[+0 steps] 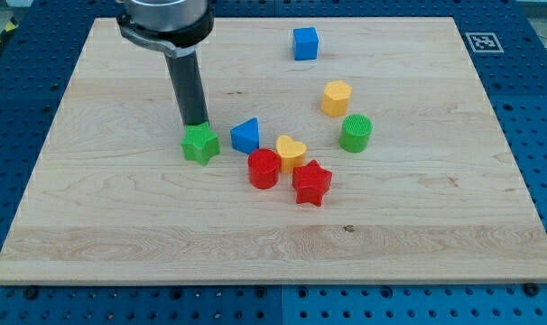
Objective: Put the blue cube on the top of the blue triangle
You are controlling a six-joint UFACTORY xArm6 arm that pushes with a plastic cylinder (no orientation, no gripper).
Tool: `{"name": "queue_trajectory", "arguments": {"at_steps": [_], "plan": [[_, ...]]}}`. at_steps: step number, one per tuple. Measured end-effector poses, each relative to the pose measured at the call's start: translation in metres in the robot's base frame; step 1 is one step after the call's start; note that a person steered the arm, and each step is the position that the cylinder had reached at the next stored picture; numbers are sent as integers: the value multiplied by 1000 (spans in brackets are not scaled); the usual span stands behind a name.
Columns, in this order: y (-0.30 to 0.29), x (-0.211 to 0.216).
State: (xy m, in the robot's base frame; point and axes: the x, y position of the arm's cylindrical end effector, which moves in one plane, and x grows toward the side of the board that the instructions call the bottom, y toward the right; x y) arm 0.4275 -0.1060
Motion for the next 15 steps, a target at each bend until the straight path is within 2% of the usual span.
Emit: {"name": "queue_trajectory", "arguments": {"at_steps": [1, 3, 5, 7, 9, 10, 11, 12, 14, 15], "plan": [[-3, -2], [-64, -2], [-55, 36], [-42, -12], [17, -20], [18, -22], [22, -38], [65, -57], [86, -19], [86, -19]]}}
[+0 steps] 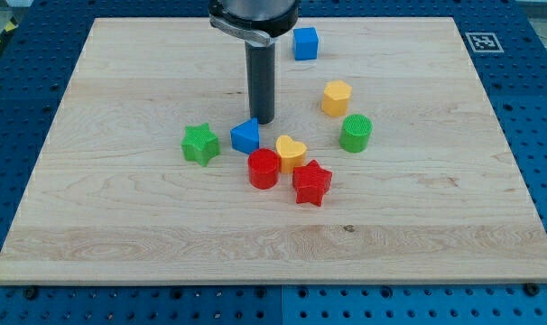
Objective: Put the blue cube on the top of the blue triangle
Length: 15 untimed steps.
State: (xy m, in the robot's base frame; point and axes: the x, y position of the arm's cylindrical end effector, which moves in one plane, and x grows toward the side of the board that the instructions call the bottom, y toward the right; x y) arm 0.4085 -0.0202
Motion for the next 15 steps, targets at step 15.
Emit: {"name": "queue_trajectory", "arguments": {"at_steps": [15], "plan": [[163, -152]]}}
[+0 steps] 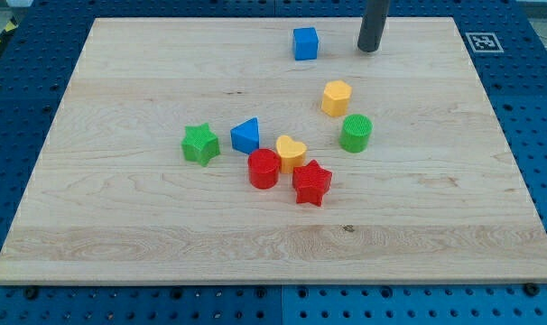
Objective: Put the blue cube on the top of the blue triangle
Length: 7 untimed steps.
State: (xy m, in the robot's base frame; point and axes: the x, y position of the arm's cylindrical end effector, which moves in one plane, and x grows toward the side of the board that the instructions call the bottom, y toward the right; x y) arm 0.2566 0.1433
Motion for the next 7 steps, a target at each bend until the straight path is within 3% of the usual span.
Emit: {"name": "queue_trajectory", "arguments": {"at_steps": [1, 3, 4, 5, 6, 7], "plan": [[-6, -29], [-64, 18], [-105, 18], [-105, 17], [-105, -30], [-130, -13]]}}
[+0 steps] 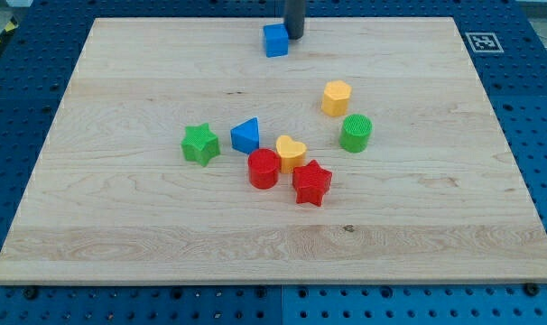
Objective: Put the blue cube on the top of the blue triangle
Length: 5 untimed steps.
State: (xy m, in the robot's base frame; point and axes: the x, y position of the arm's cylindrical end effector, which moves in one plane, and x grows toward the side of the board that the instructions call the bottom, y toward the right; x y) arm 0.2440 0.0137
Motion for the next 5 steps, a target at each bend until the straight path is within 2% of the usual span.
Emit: {"name": "queue_trajectory", "arguments": {"at_steps": [1, 3, 4, 5], "plan": [[-43, 15], [-47, 0], [-65, -11], [-100, 4]]}}
